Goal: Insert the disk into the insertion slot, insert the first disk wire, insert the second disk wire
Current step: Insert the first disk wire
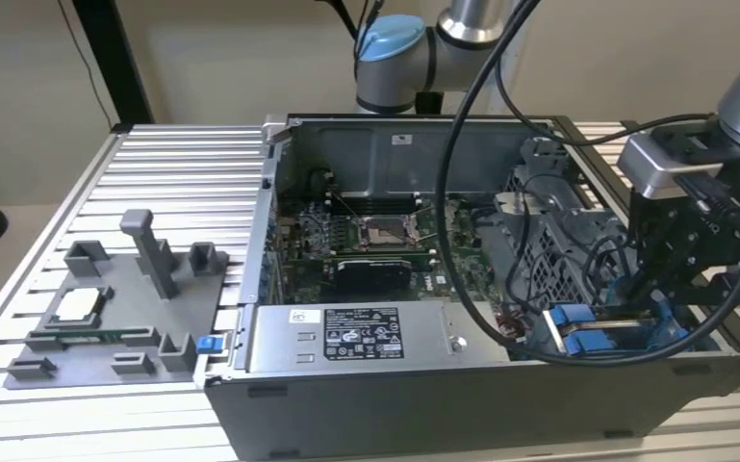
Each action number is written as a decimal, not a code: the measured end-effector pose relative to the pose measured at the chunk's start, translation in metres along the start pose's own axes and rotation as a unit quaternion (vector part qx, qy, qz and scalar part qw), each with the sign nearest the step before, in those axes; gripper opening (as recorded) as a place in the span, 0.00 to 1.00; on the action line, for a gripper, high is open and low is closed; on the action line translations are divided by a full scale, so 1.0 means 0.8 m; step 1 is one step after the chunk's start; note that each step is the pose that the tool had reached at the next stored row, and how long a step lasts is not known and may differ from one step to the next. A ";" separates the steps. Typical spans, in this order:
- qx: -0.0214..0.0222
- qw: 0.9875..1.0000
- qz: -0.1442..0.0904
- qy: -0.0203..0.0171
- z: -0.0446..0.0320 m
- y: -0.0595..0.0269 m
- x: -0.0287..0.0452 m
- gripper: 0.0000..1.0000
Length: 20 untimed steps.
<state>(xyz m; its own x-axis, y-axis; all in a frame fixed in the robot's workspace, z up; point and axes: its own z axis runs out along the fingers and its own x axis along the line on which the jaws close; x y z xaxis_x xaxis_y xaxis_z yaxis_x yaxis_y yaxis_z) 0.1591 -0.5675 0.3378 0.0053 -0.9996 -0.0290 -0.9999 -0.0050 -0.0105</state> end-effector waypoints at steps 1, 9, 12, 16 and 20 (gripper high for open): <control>0.000 1.000 0.000 0.000 0.0017 0.000 0.0000 0.00; 0.000 1.000 0.000 -0.001 0.0078 0.000 0.0002 1.00; -0.001 1.000 0.000 0.000 -0.0052 0.000 -0.0002 1.00; -0.001 1.000 0.000 0.000 -0.0259 0.000 -0.0007 1.00; -0.001 1.000 0.000 0.000 -0.0438 0.000 -0.0013 1.00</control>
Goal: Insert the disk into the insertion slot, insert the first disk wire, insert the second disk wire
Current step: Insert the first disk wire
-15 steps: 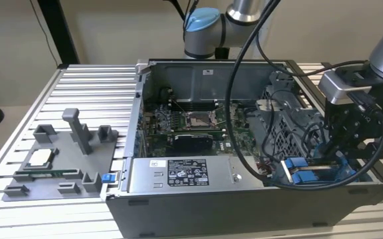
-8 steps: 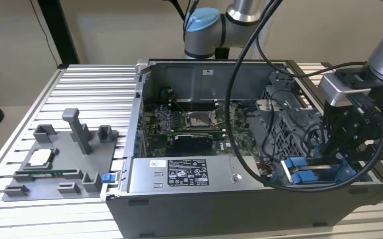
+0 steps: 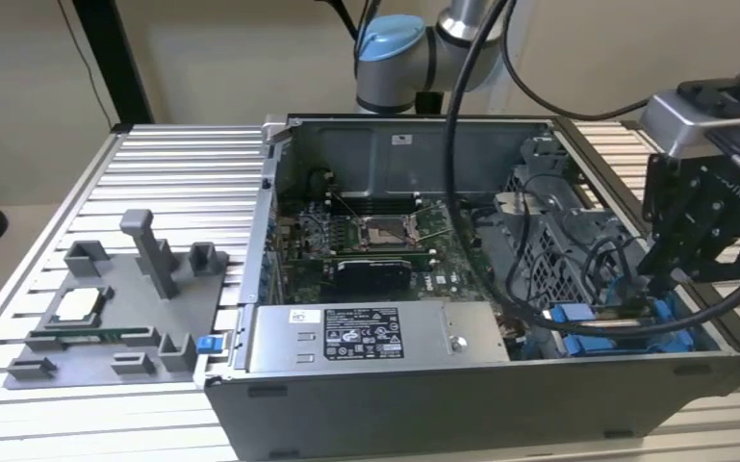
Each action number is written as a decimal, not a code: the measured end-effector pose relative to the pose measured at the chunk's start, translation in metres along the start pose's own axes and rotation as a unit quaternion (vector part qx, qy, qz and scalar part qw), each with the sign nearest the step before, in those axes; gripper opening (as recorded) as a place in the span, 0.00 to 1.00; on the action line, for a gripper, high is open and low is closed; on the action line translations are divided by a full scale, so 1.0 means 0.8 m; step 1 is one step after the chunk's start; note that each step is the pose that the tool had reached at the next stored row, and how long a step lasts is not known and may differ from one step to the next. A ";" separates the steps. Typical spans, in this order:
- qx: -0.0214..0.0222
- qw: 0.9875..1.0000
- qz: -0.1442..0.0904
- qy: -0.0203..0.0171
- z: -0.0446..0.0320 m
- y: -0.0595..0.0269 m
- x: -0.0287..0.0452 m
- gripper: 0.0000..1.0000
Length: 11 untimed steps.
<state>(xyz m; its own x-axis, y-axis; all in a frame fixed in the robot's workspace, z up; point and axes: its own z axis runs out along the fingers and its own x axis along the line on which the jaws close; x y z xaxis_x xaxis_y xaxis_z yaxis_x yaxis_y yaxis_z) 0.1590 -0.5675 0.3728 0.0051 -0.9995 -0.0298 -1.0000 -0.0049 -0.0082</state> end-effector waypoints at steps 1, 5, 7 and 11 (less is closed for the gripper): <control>0.000 1.000 0.000 0.000 -0.0027 0.000 -0.0001 1.00; 0.000 1.000 0.000 0.000 -0.0150 0.000 -0.0005 1.00; 0.000 1.000 0.000 0.000 -0.0196 0.000 -0.0006 1.00; 0.000 1.000 -0.002 -0.001 -0.0198 -0.003 -0.0006 1.00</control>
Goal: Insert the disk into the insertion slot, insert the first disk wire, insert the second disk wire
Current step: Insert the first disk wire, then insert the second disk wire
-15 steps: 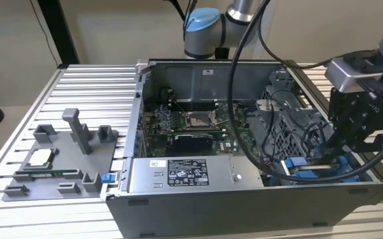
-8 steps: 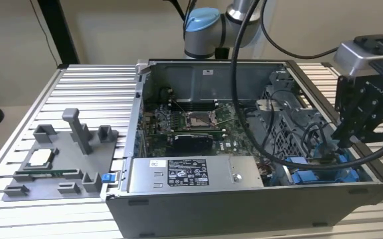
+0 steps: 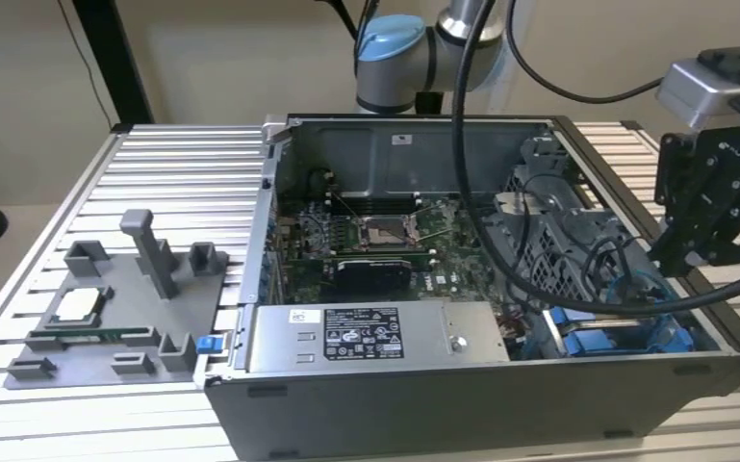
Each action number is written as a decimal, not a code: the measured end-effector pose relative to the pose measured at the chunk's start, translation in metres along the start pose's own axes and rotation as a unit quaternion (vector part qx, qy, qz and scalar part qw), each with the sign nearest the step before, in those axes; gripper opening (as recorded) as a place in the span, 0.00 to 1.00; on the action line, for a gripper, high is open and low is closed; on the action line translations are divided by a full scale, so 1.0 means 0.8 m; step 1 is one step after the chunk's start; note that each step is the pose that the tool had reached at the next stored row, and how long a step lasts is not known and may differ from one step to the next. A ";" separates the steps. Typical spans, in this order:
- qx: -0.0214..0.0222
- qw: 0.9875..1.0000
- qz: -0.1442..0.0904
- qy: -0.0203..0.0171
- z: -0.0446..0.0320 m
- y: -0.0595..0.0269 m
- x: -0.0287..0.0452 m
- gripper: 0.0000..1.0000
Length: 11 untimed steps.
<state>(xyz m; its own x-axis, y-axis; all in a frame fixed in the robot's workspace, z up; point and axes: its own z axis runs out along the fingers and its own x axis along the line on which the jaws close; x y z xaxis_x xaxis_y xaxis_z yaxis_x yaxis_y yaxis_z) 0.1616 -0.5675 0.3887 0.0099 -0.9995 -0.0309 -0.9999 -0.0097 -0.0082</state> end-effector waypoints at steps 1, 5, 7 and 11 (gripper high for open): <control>0.000 1.000 -0.001 -0.001 0.0000 -0.002 0.0000 1.00; 0.000 1.000 -0.006 -0.003 0.0001 -0.013 0.0001 1.00; 0.000 1.000 -0.009 -0.003 0.0001 -0.018 0.0002 1.00; 0.000 1.000 -0.014 -0.004 0.0002 -0.026 0.0003 1.00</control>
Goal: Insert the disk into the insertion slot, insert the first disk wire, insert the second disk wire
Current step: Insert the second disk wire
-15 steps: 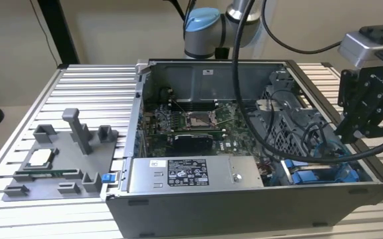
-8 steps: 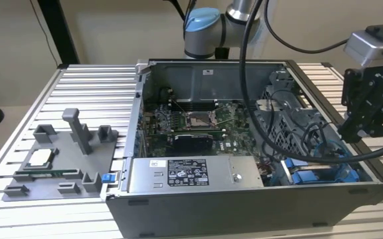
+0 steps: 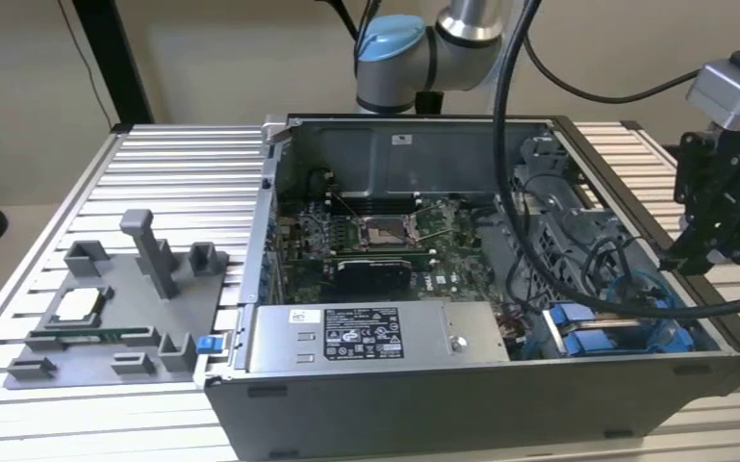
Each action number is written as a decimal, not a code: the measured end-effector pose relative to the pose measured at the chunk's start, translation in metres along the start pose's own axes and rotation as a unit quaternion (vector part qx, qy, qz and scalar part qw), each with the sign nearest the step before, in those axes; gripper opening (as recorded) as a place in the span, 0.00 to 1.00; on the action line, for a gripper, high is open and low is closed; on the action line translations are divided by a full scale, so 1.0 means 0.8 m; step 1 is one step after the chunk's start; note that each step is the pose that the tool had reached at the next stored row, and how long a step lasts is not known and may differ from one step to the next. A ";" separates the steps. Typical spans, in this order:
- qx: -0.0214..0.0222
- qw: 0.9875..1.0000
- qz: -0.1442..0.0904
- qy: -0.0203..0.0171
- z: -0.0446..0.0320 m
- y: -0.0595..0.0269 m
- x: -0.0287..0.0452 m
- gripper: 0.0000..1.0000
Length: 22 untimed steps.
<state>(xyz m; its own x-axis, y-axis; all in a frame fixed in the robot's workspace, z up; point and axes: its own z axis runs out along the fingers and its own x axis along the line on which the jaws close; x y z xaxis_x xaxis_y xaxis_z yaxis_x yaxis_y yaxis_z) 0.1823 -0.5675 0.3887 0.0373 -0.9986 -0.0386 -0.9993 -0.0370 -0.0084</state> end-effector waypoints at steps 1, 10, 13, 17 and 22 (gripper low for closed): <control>0.000 1.000 -0.001 0.000 0.0000 -0.001 0.0000 1.00; -0.001 1.000 -0.013 0.000 0.0010 -0.007 -0.0016 0.00; -0.001 1.000 -0.016 0.000 0.0012 -0.007 -0.0028 1.00; -0.001 1.000 -0.020 0.000 0.0028 -0.008 -0.0048 1.00; -0.003 1.000 -0.028 0.000 0.0044 -0.010 -0.0058 1.00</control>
<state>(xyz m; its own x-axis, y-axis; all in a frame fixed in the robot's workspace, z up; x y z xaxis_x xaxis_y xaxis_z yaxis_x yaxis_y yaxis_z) 0.1899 -0.5625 0.3854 0.0923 -0.9950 -0.0389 -0.9957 -0.0922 -0.0042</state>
